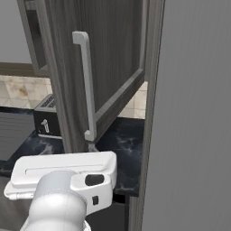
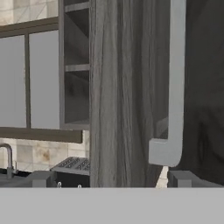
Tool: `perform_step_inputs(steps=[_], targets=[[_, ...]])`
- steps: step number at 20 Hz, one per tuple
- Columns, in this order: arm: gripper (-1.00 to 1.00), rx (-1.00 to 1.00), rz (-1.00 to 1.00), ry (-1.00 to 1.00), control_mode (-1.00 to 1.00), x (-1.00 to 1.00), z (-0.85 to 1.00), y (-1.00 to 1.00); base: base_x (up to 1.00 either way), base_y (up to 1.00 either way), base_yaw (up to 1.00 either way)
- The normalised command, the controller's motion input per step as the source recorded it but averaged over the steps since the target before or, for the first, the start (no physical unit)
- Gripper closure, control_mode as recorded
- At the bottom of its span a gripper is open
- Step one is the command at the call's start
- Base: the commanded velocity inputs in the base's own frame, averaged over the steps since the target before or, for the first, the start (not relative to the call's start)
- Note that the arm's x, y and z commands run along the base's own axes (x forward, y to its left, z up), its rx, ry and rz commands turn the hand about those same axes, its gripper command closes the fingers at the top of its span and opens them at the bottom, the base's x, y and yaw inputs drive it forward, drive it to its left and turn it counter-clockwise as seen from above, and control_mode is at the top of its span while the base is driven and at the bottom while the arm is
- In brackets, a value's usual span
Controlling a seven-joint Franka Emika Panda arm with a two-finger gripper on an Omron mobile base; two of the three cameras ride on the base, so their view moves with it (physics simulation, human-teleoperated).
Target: Close all open cabinet doors.
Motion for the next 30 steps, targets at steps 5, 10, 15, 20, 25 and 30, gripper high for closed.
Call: perform_step_inputs(steps=[5, 10, 15, 20, 25, 30], targets=[[-1.0, 0.0, 0.0, -0.05, -1.0, 0.13, -0.08, 0.13, 0.0, 0.0, 0.0], [-1.0, 0.0, 0.0, -0.05, -1.0, 0.1, -0.12, 0.17, 0.0, 0.0, 0.0], [-1.0, 0.0, 0.0, -0.05, -1.0, 0.06, -0.15, 0.27, 0.0, 0.0, 0.0], [-1.0, 0.0, 0.0, -0.06, -1.0, 0.03, -0.16, 0.36, 0.0, 0.0, 0.0], [-1.0, 0.0, 0.0, -0.05, -1.0, 0.09, -0.18, 0.41, 0.0, 0.0, 0.0], [-1.0, 0.0, 0.0, -0.04, -1.0, 0.11, -0.22, 0.4, 0.0, 0.0, 0.0]])
